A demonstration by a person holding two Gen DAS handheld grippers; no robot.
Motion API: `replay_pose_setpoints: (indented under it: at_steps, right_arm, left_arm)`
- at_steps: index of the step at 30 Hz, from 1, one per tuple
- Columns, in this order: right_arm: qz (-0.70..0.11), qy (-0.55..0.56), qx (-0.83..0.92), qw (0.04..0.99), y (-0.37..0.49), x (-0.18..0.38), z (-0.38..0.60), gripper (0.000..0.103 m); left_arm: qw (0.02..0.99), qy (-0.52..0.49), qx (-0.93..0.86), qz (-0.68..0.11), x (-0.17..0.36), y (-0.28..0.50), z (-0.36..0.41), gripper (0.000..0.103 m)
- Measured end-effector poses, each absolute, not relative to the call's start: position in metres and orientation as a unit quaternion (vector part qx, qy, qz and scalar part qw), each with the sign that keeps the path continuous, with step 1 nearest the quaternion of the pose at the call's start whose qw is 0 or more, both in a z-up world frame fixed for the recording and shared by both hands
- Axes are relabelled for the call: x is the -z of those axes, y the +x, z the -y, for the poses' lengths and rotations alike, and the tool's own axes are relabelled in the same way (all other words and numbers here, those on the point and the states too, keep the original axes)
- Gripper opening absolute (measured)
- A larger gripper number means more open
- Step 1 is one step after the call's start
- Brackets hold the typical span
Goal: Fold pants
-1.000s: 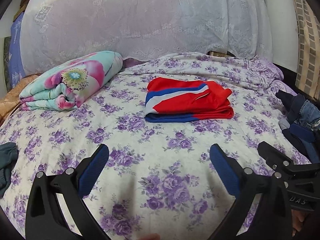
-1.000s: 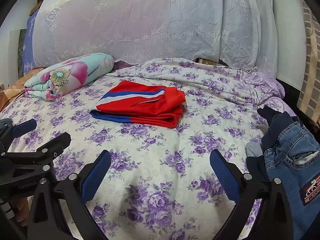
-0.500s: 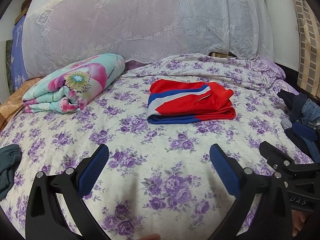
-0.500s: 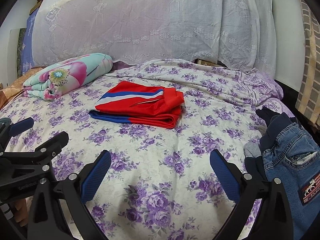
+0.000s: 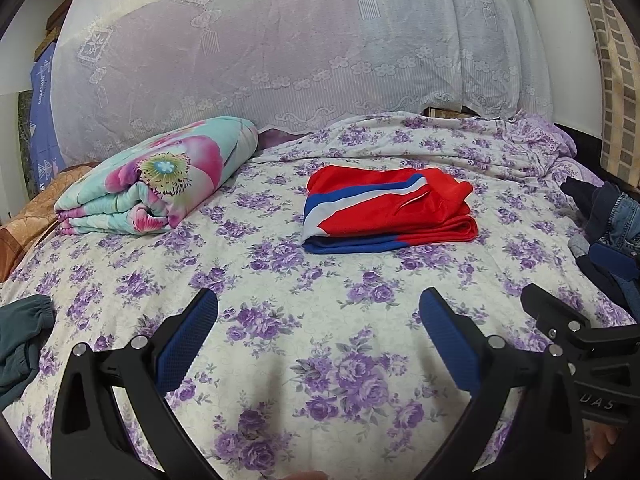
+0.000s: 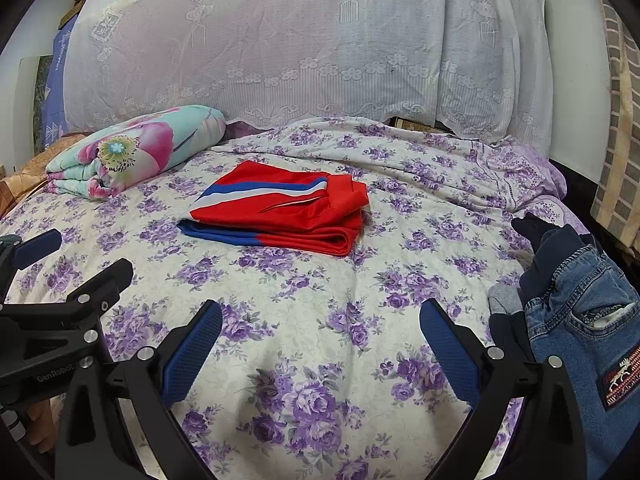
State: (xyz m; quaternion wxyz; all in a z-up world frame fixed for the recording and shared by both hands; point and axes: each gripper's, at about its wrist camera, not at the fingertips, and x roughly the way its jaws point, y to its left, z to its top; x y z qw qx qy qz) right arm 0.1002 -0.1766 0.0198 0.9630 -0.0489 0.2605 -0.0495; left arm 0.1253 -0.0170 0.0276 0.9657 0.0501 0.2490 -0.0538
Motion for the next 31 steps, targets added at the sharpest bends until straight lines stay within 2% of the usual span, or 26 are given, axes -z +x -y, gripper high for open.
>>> replay_pose_setpoints:
  at_steps: [31]
  right_arm:
    - [-0.264,-0.049,0.048,0.962,0.1016,-0.0160,0.1751,0.100]
  left_arm:
    - [0.968,0.057,0.051,-0.240,-0.0282,0.1227,0.0144,0.098]
